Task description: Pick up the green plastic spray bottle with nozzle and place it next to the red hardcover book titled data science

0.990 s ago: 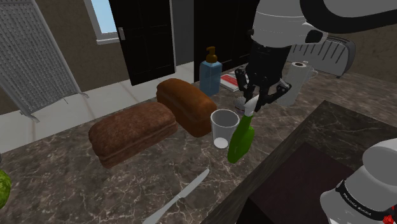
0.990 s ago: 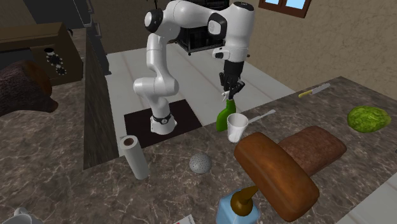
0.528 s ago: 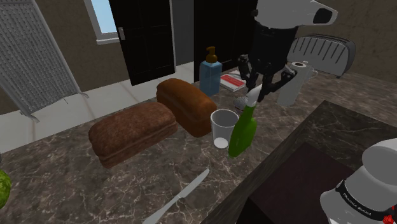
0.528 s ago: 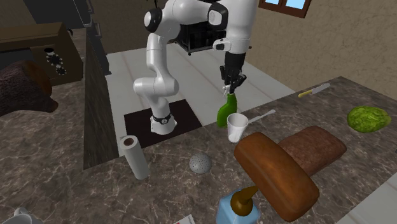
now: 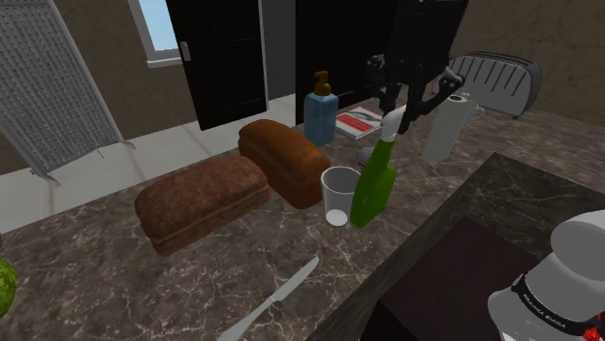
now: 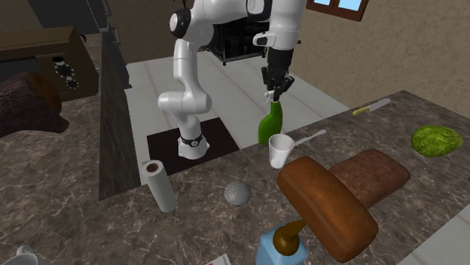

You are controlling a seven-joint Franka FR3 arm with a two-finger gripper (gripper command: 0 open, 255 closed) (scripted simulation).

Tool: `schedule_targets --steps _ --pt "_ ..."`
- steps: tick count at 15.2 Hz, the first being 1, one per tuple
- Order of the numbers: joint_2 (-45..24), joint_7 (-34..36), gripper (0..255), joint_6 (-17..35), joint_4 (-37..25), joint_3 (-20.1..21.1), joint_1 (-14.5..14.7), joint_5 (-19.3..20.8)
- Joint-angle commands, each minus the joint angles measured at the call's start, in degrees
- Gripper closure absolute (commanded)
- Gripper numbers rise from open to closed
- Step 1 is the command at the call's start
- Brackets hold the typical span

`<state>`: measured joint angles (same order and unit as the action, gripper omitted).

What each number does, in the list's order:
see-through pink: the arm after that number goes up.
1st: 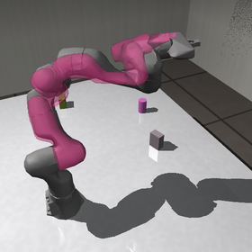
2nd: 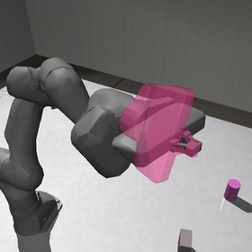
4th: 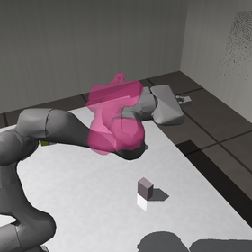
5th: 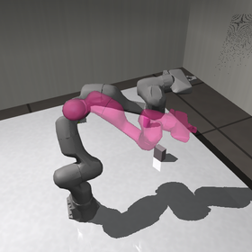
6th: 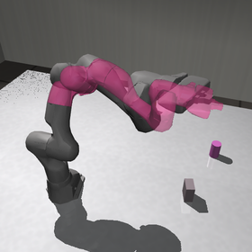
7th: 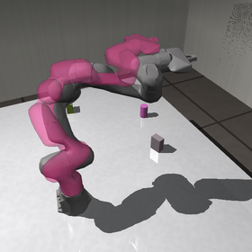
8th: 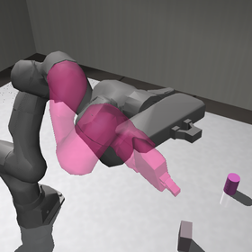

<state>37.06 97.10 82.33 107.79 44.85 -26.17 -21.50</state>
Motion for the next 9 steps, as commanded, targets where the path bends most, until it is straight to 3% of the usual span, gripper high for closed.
schedule_targets --steps 1,9 --pt "-0.6 0.3 255 -1.5 -2.1 -0.2 -0.3 0.4" --pt "-1.9 -8.9 255 0.1 0.9 -7.4 -1.8 4.4"
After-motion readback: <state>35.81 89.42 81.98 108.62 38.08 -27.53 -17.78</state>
